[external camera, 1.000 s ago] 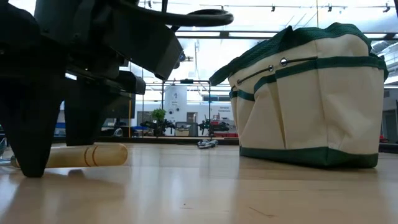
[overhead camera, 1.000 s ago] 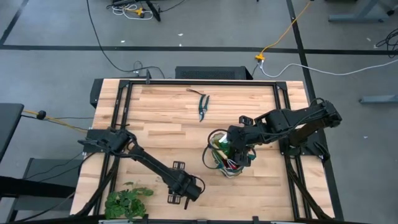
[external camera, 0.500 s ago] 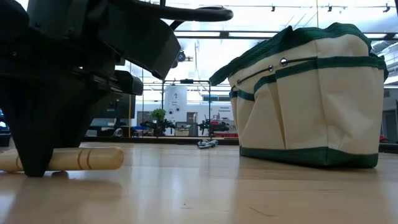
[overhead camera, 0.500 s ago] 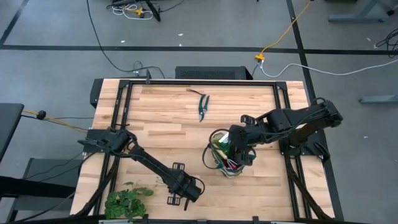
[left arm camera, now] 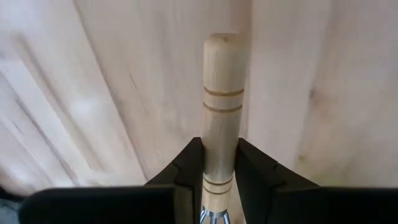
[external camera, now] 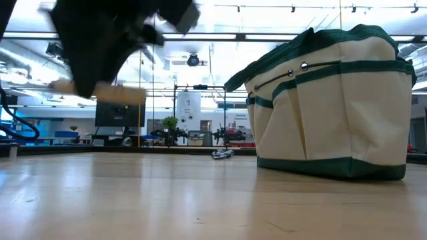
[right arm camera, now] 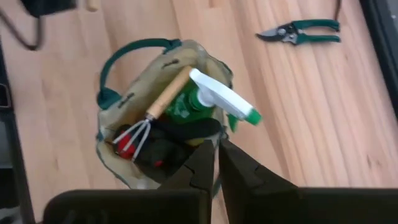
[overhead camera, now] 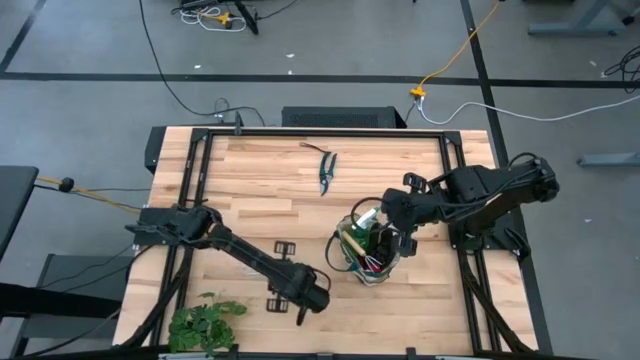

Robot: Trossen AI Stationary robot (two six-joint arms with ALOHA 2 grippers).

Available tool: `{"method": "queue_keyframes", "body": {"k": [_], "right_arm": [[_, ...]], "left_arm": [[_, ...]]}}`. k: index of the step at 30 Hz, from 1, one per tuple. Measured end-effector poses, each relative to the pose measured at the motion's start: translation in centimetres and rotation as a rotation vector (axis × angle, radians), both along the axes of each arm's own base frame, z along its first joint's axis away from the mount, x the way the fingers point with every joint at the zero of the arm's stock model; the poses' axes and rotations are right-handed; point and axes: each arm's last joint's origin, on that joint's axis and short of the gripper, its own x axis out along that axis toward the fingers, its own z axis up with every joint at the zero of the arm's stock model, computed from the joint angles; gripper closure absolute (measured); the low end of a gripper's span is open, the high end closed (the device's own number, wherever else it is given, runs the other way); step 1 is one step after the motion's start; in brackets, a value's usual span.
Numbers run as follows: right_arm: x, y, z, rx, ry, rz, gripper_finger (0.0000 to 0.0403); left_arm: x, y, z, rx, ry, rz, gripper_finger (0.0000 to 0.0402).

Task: Pick & Place Garden tools in Gardening bag
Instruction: Put the brown hand rake into the green gardening bag

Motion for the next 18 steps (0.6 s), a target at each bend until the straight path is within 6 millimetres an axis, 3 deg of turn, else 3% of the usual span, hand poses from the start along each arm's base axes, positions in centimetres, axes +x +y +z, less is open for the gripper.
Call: {"method": "queue_keyframes", "body": {"k": [6, 11, 18], "right_arm": [[-1.2, -0.4, 0.5, -0.007, 0.008, -0.036, 0.0374], [-2.1, -0.8, 0.9, -0.01, 0.009, -0.078, 0.0374], [-2.4, -0.9, 0.9, -0.009, 0.026, -0.084, 0.0374]], "left_arm": [[1.9, 1.2, 5.2, -0.032, -0.202, -0.022, 0.033], [3.2, 3.5, 9.6, -0.048, -0.366, -0.033, 0.033], [4.1, 8.0, 12.3, -0.04, -0.432, -0.028, 0.033]]}}
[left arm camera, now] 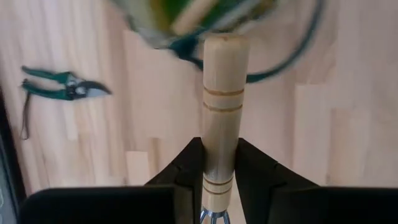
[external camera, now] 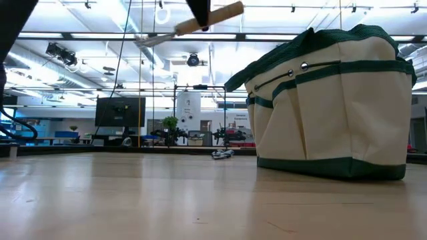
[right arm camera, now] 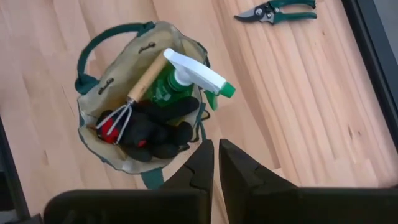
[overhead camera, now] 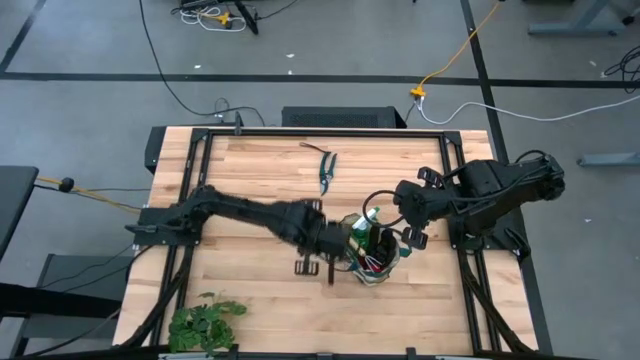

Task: Pick & Place Garden tools in Gardening bag
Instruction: Put the brown hand rake into the green gardening bag

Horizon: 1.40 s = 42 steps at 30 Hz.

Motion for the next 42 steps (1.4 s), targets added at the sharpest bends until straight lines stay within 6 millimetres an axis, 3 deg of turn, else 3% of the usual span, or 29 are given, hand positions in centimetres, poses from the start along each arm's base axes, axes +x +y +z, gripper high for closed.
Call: {"method": "queue_keyframes", "body": {"k": [7, 12, 19, 28, 42], "right_arm": [[-0.1, -0.1, -0.1, -0.002, 0.012, -0.013, 0.0374], [-0.1, -0.1, -0.1, -0.007, 0.015, -0.007, 0.0374], [-0.1, -0.1, 0.0, -0.013, 0.016, 0.005, 0.0374], [-0.4, -0.1, 0.1, -0.018, 0.012, 0.026, 0.0374], [-1.5, -0.5, 0.9, 0.024, -0.034, -0.02, 0.0374]], "left_arm": [[0.8, 2.8, 0.2, -0.085, 0.001, 0.022, 0.033], [1.4, 3.3, 0.3, -0.094, -0.046, -0.006, 0.033], [3.8, 2.8, 1.3, -0.237, -0.287, -0.157, 0.033], [3.2, 4.1, 5.3, -0.268, -0.509, -0.156, 0.033], [5.8, 4.1, 4.3, -0.308, -0.625, -0.248, 0.033]]}}
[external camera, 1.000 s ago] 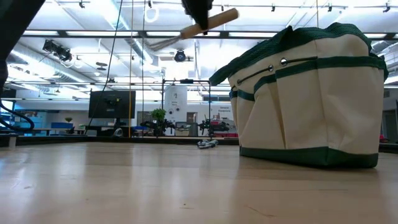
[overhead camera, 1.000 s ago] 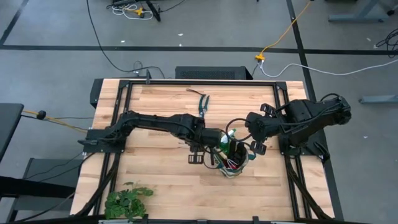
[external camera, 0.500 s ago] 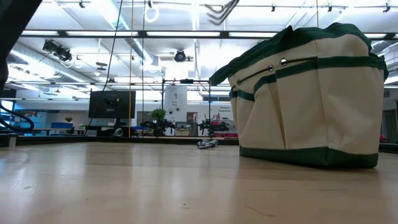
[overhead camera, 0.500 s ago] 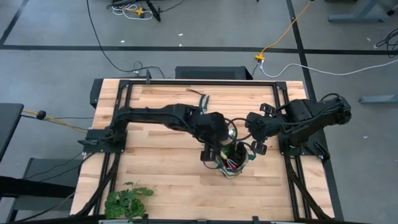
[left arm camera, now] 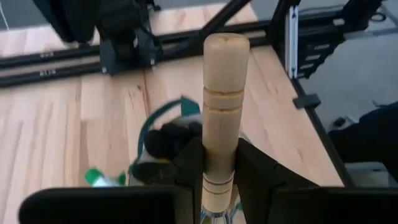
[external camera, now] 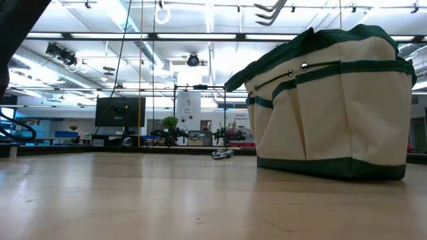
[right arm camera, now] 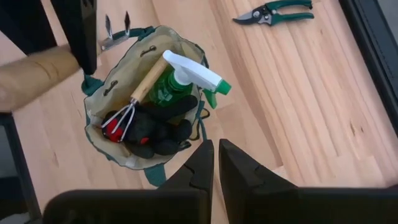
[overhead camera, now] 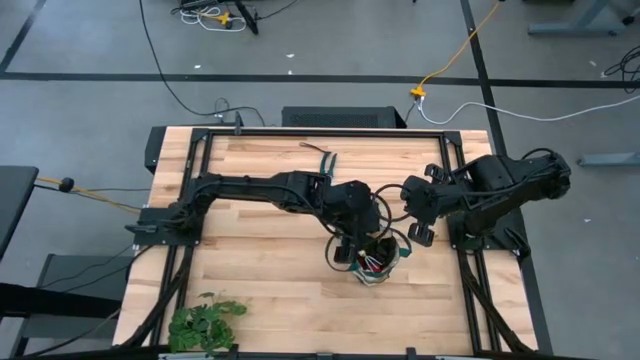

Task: Pick & Place Garden tools in Gardening bag
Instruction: Put the brown hand rake into the green gardening bag

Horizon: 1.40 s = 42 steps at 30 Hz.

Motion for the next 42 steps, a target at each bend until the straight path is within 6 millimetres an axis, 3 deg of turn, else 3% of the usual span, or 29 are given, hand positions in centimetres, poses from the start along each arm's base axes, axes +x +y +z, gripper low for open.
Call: {"method": "queue_keyframes", "body": {"k": [13, 27, 37, 42], "right_arm": [[0.4, 1.6, 0.4, 0.027, -0.088, 0.079, 0.0374], [-0.9, 6.6, 1.1, -0.061, -0.321, 0.21, 0.0371], [0.4, 8.1, -3.1, -0.187, -0.332, 0.217, 0.0366], [0.9, 8.4, -4.3, -0.224, -0.331, 0.245, 0.0322]], "left_arm": [[0.0, 0.0, -0.1, 0.032, 0.001, -0.004, 0.033], [-1.4, 0.3, 2.6, 0.059, -0.092, 0.0, 0.033], [-1.6, 0.3, 2.9, 0.073, -0.098, -0.008, 0.033], [-1.6, 0.3, 2.8, 0.073, -0.093, -0.008, 0.033]]}}
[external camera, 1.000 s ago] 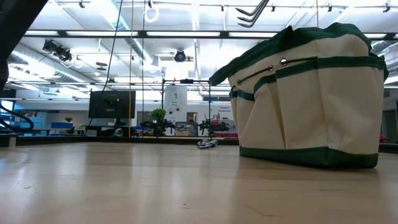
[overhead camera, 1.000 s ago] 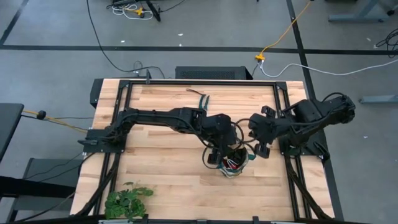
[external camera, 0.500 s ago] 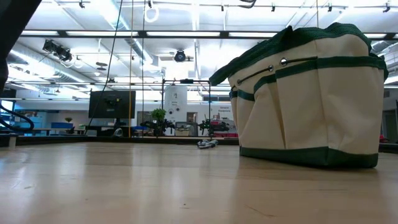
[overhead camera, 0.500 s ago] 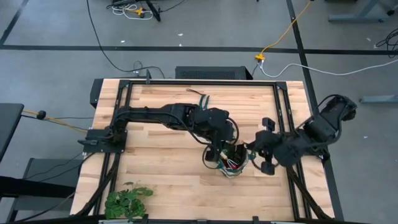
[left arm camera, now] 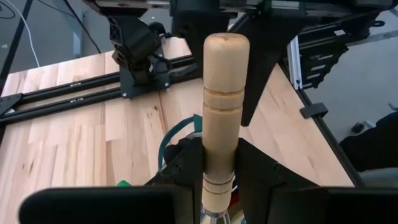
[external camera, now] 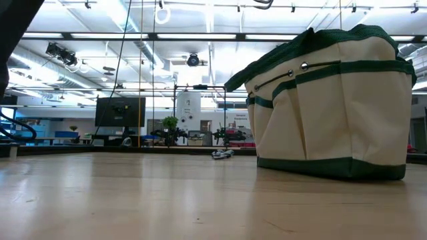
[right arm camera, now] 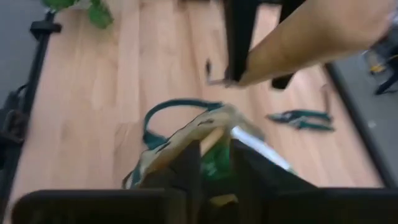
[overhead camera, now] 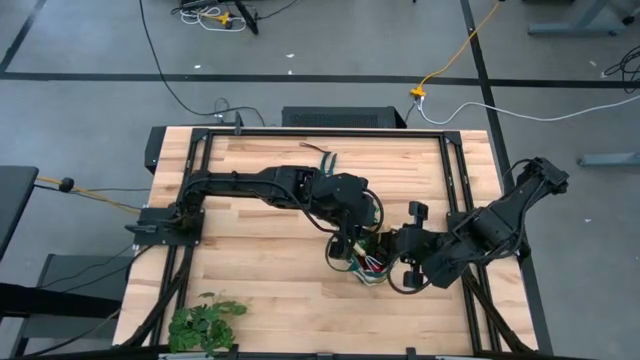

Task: Pick & Place Garden tools in Gardening bag
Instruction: Put the brown hand rake into the green gardening bag

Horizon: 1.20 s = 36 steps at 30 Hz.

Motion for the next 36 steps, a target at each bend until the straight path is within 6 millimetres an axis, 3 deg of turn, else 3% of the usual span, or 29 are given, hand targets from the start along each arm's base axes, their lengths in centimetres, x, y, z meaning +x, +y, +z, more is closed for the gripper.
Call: {"method": "queue_keyframes", "body": {"k": [9, 16, 27, 36], "right_arm": [[0.3, -0.2, 0.5, -0.117, -0.109, -0.068, 0.0202], [0.6, 0.0, 1.2, -0.16, -0.201, -0.091, 0.0175], [0.8, 0.2, 1.9, -0.158, -0.279, -0.103, 0.0227], [0.9, 0.4, 2.0, -0.101, -0.272, -0.065, 0.0349]], "left_arm": [[0.0, 0.0, 0.0, 0.0, 0.0, 0.0, 0.033], [0.0, 0.0, 0.0, 0.0, 0.0, 0.0, 0.033], [0.0, 0.0, 0.0, 0.001, -0.001, -0.001, 0.033], [0.0, -0.1, 0.0, 0.022, -0.002, -0.016, 0.033]]}}
